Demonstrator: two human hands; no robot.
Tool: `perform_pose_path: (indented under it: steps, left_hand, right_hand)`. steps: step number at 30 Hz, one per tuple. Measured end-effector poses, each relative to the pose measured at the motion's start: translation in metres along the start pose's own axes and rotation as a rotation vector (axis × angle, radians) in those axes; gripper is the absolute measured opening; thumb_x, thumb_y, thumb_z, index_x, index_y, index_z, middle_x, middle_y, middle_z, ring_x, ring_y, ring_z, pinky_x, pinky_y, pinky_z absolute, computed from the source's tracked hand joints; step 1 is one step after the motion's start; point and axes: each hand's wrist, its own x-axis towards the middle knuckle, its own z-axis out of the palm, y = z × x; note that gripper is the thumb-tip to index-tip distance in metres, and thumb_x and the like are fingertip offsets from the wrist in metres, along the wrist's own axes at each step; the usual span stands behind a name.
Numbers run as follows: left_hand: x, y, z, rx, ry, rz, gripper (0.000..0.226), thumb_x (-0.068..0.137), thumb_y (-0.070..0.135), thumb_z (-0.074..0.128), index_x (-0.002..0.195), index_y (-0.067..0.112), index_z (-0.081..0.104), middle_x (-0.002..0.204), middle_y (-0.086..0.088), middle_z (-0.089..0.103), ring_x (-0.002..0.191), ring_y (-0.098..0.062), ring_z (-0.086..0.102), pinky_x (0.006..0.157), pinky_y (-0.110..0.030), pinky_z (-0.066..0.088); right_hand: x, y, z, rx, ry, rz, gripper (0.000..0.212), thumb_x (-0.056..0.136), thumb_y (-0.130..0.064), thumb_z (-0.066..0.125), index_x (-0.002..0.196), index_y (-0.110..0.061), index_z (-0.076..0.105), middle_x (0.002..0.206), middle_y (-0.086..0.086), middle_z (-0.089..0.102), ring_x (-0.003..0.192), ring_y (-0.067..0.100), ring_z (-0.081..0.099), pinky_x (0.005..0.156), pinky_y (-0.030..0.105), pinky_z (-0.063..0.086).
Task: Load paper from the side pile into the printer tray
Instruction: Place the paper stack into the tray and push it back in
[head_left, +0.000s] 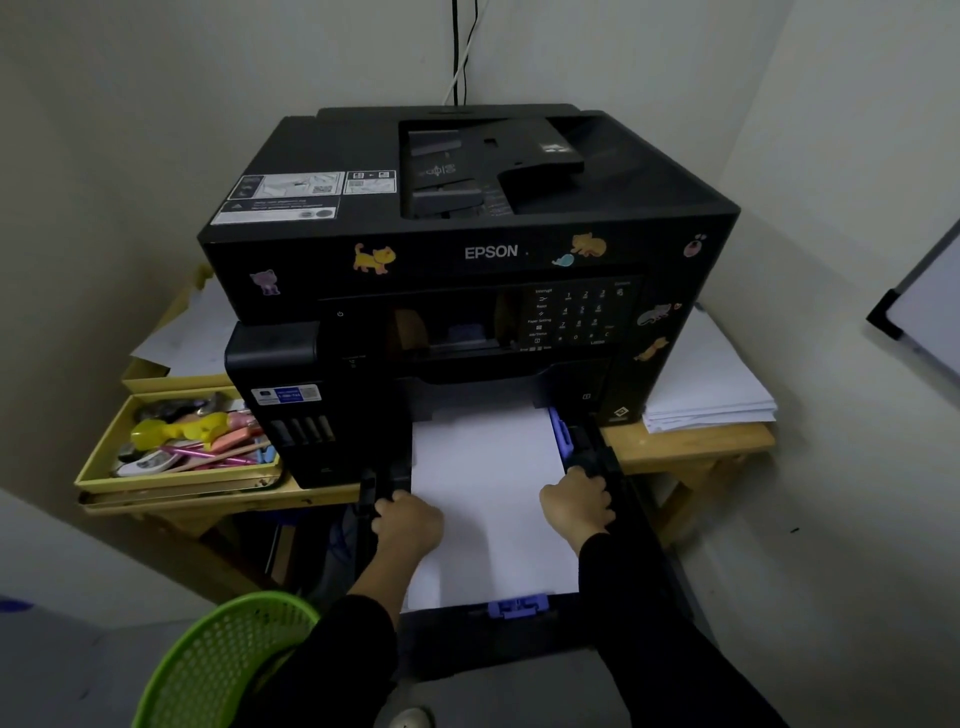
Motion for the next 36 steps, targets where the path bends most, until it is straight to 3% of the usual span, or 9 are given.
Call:
perform_pose_path:
  steps: [7,14,16,17,19,21,25,32,36]
  left_hand:
    - [-0.005,0.000,0.005,-0.143,-0.021,0.019,0.042,0.093,0.015,0.040,0.130,-0.003,0.049,0.137,-0.024,0.046,0.126,-0.038,0.045,0.104,-0.040,0.041]
    - [-0.008,0.000,-0.002,-0.125,-0.099,0.042,0.043,0.093,0.016,0.041,0.128,-0.009,0.047,0.137,-0.024,0.045,0.113,-0.032,0.055,0.094,-0.035,0.049]
    - [-0.009,-0.003,-0.001,-0.085,-0.098,0.098,0.056,0.092,0.016,0.048,0.142,-0.004,0.033,0.146,-0.025,0.033,0.119,-0.032,0.049,0.100,-0.037,0.044]
    - [-0.011,-0.006,0.001,-0.055,-0.123,0.143,0.074,0.089,0.017,0.056,0.150,0.004,0.016,0.152,-0.025,0.019,0.130,-0.035,0.038,0.106,-0.039,0.039]
    - [-0.017,-0.010,0.005,0.078,-0.205,0.210,0.114,0.078,0.020,0.072,0.150,0.016,-0.015,0.155,-0.024,-0.007,0.143,-0.041,0.009,0.113,-0.046,0.028]
    - [-0.023,-0.013,0.008,0.282,-0.268,0.255,0.132,0.070,0.024,0.080,0.146,0.018,-0.029,0.153,-0.026,-0.018,0.144,-0.043,-0.006,0.114,-0.048,0.024]
    - [-0.028,-0.013,0.015,0.433,-0.259,0.278,0.133,0.070,0.021,0.079,0.144,0.016,-0.032,0.151,-0.030,-0.021,0.143,-0.045,-0.012,0.115,-0.047,0.021]
    - [-0.034,-0.015,0.012,0.400,-0.198,0.294,0.125,0.074,0.023,0.076,0.147,0.014,-0.025,0.152,-0.028,-0.014,0.143,-0.044,-0.005,0.115,-0.045,0.024]
    - [-0.040,-0.013,0.015,0.432,-0.125,0.326,0.122,0.075,0.027,0.075,0.148,0.011,-0.021,0.153,-0.027,-0.015,0.143,-0.045,-0.003,0.115,-0.046,0.022]
  right_hand:
    - [-0.005,0.001,-0.002,0.119,0.002,0.012,0.048,0.088,-0.017,0.048,0.134,-0.004,0.041,0.141,0.020,0.036,0.124,0.040,0.040,0.104,0.048,0.039]
    - [-0.006,0.013,-0.002,0.148,-0.027,-0.073,0.059,0.085,-0.015,0.050,0.142,-0.011,0.035,0.144,0.018,0.032,0.128,0.038,0.036,0.106,0.046,0.036]
    - [-0.005,0.017,-0.005,0.117,-0.068,-0.113,0.066,0.082,-0.012,0.055,0.144,-0.012,0.032,0.145,0.018,0.029,0.130,0.037,0.035,0.106,0.045,0.038]
    - [-0.005,0.019,-0.007,0.063,-0.116,-0.137,0.075,0.079,-0.009,0.060,0.146,-0.014,0.026,0.146,0.017,0.026,0.131,0.036,0.032,0.106,0.045,0.038]
    - [-0.008,0.023,-0.011,-0.153,-0.261,-0.202,0.101,0.070,-0.004,0.069,0.150,-0.023,0.011,0.149,0.014,0.013,0.135,0.035,0.023,0.107,0.045,0.038]
    - [-0.014,0.028,-0.011,-0.377,-0.378,-0.263,0.119,0.064,-0.002,0.073,0.150,-0.030,-0.004,0.153,0.011,-0.005,0.140,0.035,0.012,0.109,0.047,0.035]
    - [-0.019,0.039,-0.004,-0.525,-0.396,-0.290,0.124,0.068,-0.001,0.073,0.147,-0.035,-0.016,0.154,0.007,-0.031,0.146,0.035,-0.006,0.115,0.051,0.025]
    - [-0.021,0.043,-0.005,-0.482,-0.312,-0.401,0.118,0.066,-0.005,0.077,0.150,-0.034,-0.001,0.155,0.004,-0.020,0.145,0.030,-0.003,0.114,0.049,0.029]
    - [-0.023,0.046,-0.004,-0.412,-0.299,-0.418,0.109,0.071,-0.002,0.067,0.151,-0.032,-0.001,0.157,0.002,-0.021,0.146,0.027,-0.010,0.116,0.043,0.020]
